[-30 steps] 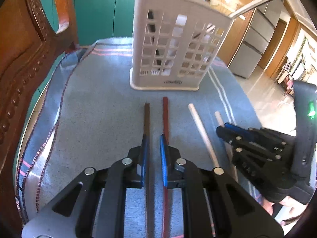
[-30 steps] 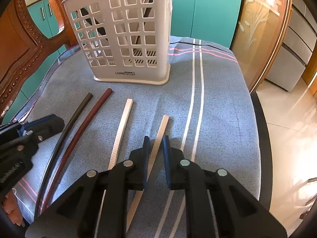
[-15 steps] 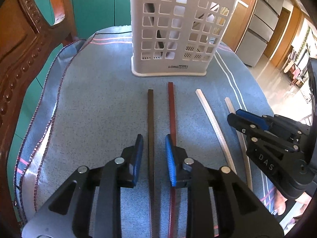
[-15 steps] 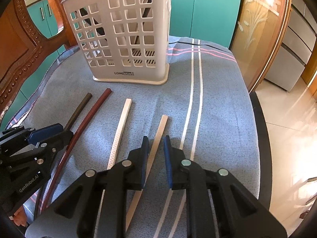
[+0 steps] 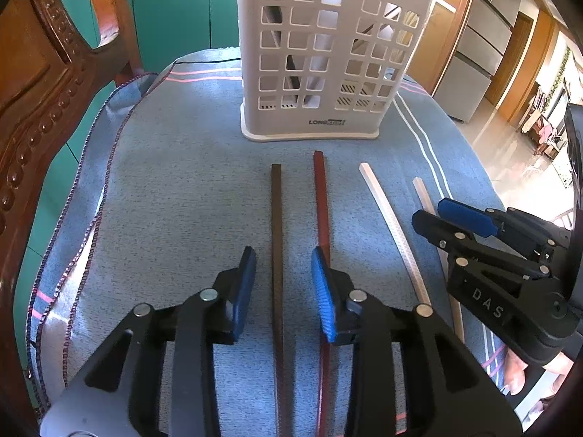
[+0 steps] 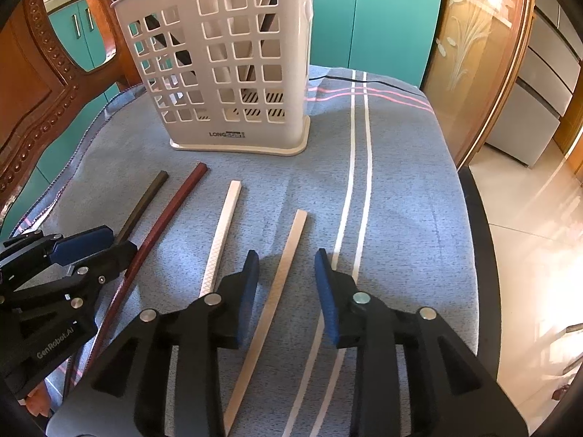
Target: Organize utensils
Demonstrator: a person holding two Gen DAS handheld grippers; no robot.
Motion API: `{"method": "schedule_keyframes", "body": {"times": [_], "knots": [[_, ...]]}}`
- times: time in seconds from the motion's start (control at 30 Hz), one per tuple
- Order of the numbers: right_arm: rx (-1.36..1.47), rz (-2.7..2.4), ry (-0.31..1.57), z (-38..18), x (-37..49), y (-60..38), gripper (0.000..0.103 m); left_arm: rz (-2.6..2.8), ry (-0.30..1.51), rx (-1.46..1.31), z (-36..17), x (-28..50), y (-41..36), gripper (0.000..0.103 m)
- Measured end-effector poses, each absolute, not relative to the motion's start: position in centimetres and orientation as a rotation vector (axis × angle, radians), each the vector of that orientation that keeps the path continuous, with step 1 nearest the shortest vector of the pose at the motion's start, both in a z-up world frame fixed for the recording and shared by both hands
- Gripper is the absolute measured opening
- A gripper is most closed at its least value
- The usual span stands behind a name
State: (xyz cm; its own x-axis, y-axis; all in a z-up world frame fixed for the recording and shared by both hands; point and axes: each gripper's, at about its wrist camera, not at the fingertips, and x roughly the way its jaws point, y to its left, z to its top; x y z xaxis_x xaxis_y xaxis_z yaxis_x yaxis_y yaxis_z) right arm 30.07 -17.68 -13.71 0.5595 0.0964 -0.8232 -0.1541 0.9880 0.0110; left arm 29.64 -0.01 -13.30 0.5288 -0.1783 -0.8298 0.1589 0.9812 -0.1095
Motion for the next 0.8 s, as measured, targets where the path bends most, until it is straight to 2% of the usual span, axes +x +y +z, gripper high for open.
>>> {"method": "schedule_keyframes", "body": {"times": [0.17, 0.6, 0.8], "knots": [[-0.066, 0.148, 0.966, -13.7, 30.0, -17.7, 0.034, -0.200, 0.994, -0.017, -13.3, 29.6, -0.1, 0.041], [-0.036, 0.098, 0.969, -13.7, 30.3, -18.9, 0.035, -0.197, 0.995, -0.010, -13.4, 29.7, -0.1, 0.045], [-0.045, 0.117, 0.966, -13.7, 30.2, -18.3, 0.025, -0.198, 0.994, -0.007, -13.4, 29.7, -0.1, 0.047]]}}
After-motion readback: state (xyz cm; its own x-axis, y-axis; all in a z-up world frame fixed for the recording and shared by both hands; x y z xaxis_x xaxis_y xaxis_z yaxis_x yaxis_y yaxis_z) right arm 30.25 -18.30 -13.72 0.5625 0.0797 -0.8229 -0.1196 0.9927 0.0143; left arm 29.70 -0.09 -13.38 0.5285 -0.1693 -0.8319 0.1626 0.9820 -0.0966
